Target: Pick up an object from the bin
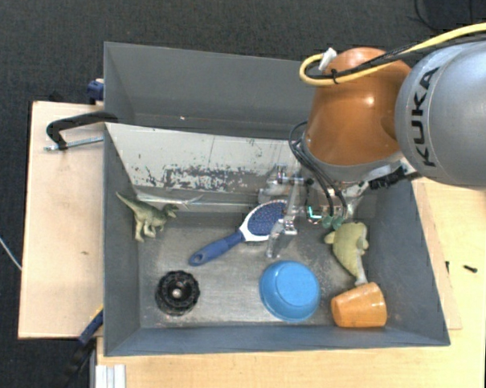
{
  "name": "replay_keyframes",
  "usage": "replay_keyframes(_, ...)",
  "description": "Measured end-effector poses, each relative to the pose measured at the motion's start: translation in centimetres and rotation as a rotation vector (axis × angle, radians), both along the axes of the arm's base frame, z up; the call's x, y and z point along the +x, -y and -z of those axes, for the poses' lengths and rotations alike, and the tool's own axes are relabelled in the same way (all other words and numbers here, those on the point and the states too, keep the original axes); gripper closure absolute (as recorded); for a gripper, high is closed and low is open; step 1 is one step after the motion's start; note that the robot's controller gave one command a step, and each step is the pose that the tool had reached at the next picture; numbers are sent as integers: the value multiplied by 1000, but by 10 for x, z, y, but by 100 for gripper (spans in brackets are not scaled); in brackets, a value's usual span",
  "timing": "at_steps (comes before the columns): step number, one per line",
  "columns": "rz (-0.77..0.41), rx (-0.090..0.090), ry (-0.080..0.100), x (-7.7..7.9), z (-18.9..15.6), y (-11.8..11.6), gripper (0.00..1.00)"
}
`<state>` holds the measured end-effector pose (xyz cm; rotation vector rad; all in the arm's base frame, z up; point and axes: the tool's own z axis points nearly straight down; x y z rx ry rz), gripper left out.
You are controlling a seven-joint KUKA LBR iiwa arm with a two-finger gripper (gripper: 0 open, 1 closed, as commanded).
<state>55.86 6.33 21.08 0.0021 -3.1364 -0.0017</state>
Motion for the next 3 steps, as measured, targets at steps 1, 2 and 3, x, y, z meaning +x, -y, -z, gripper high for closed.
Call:
replay_keyframes(1,-406,2,12,21,138,8,0)
replay_keyframes(2,-406,2,18,23,136,8,100)
replay_keyframes(3,-426,-1,20,40,0,24,100)
